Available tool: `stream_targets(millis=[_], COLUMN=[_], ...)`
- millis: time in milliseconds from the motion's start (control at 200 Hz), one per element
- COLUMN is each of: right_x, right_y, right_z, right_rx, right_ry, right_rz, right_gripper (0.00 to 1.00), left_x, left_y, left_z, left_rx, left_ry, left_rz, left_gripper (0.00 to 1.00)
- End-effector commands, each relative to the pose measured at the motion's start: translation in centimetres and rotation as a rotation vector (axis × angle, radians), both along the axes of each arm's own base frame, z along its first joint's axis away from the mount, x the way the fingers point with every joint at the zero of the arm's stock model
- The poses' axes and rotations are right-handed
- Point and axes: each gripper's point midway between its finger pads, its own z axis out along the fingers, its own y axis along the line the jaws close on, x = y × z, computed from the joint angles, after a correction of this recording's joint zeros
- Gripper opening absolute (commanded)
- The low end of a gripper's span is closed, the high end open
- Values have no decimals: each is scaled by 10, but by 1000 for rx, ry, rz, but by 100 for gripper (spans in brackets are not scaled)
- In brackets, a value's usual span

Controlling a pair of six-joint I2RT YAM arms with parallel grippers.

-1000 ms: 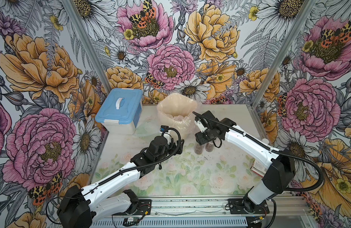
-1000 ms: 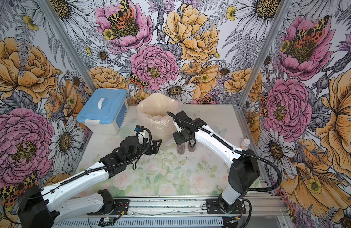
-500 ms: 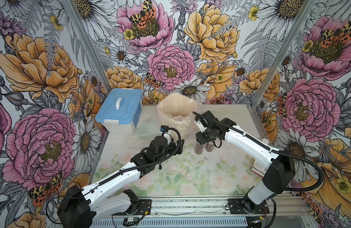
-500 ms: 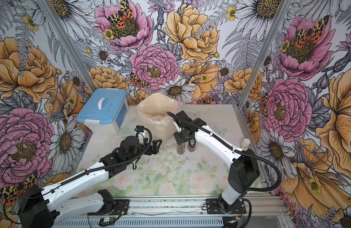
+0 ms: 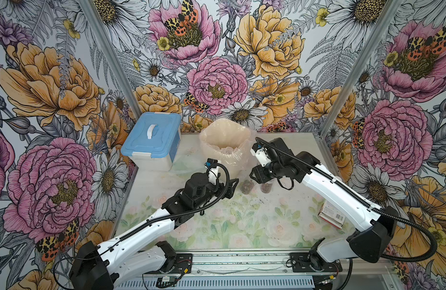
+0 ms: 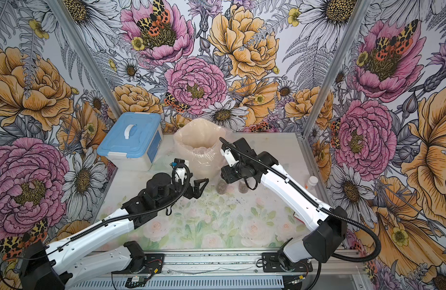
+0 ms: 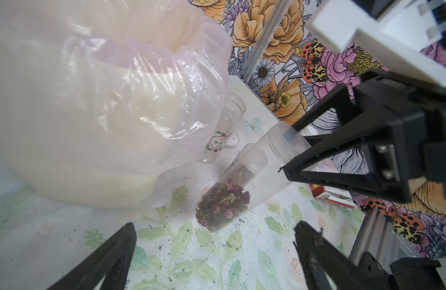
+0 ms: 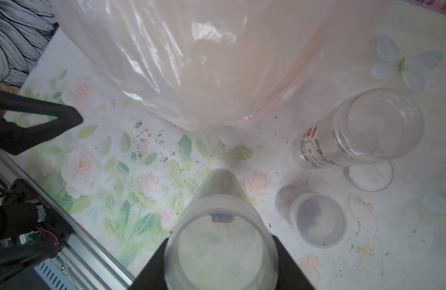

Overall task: Empty the moldy dried flower tea in the jars
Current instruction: Pick up the jar from the center of the board.

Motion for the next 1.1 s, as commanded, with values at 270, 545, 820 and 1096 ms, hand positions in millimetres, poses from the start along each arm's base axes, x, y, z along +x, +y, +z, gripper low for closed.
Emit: stream_targets(millis=[270,545,820,1096], right_x=[-17,-30,-39,-43], right_y=[11,14,20,25], right_z=[26,34,40,47], right_rx=[153,209,256,287], right_ry=[41,64,91,101], right_rz=[62,91,124,155], right_gripper=[35,34,34,34], left_x=[-41,-23,-19,-21], left_y=[-60,-59,-58,-55], left_z=[-26,-39,-53,-55], left_rx=[243,341,391,368], left_ry=[-208,-271,-314,-370], left_rz=[-332,-255,-257,-267], left_gripper=[99,99,99,89])
